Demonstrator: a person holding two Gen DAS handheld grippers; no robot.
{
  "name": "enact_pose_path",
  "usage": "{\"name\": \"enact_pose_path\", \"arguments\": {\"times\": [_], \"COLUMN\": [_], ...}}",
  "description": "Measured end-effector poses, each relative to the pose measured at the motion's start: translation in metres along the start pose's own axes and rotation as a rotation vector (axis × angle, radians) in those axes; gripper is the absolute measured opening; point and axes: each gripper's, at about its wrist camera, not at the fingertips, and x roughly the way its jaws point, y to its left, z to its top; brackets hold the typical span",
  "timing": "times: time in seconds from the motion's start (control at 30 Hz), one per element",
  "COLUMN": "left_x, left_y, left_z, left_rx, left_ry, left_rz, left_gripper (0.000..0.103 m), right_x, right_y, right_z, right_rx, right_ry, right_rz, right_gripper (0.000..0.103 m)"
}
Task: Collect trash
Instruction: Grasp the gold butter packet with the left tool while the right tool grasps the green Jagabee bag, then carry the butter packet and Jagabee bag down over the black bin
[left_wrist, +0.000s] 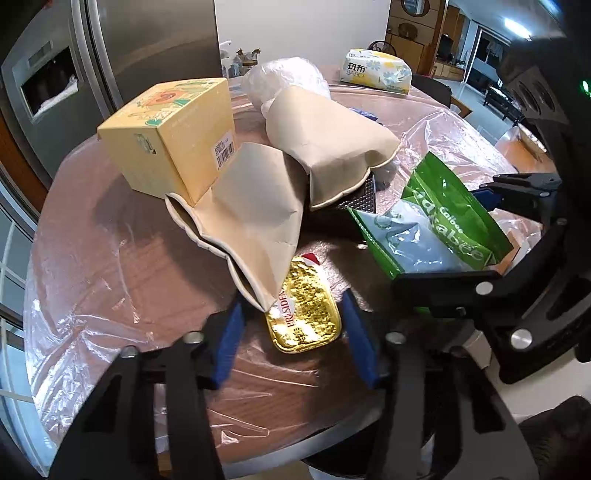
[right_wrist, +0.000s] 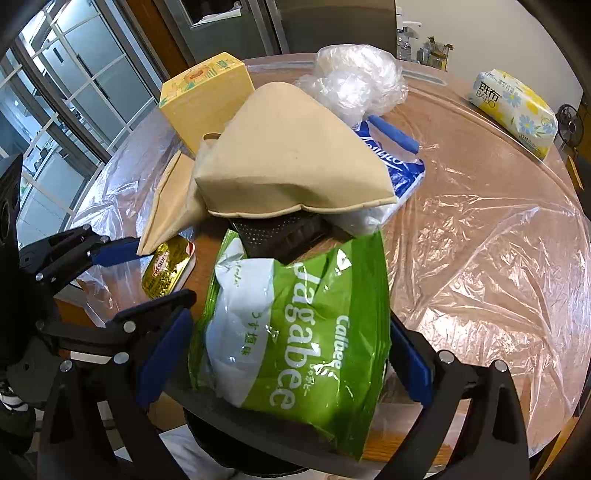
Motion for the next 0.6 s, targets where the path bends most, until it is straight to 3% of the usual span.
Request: {"name": "enact_pose_path", "arguments": {"times": [0.33,0.43,0.6], "left_x": [-0.0027,-0.0032,-0.0056], "left_y": [-0.0073,-0.0083,-0.0089], "left_z": [-0.0011,-0.0013,-0.0039], "left_rx": [0.038,0.045,0.048], "left_ry": [-0.012,-0.012,-0.011], "left_rz": [0.031,0.03,0.015], "left_gripper": [0.041,0.039,0.038], "right_x": [-0.0003,0.0037,-0.0026], "right_y": [0.0078,0.0064,-0.0014], "right_z": [0.0017,0.0,-0.0017], "right_rx": [0.0,0.019,0.045], "right_ry": [-0.001,0.011,-0.009], "right_rz": [-0.08,-0.057,0.013], "right_gripper": [0.096,0.095,0.082]}}
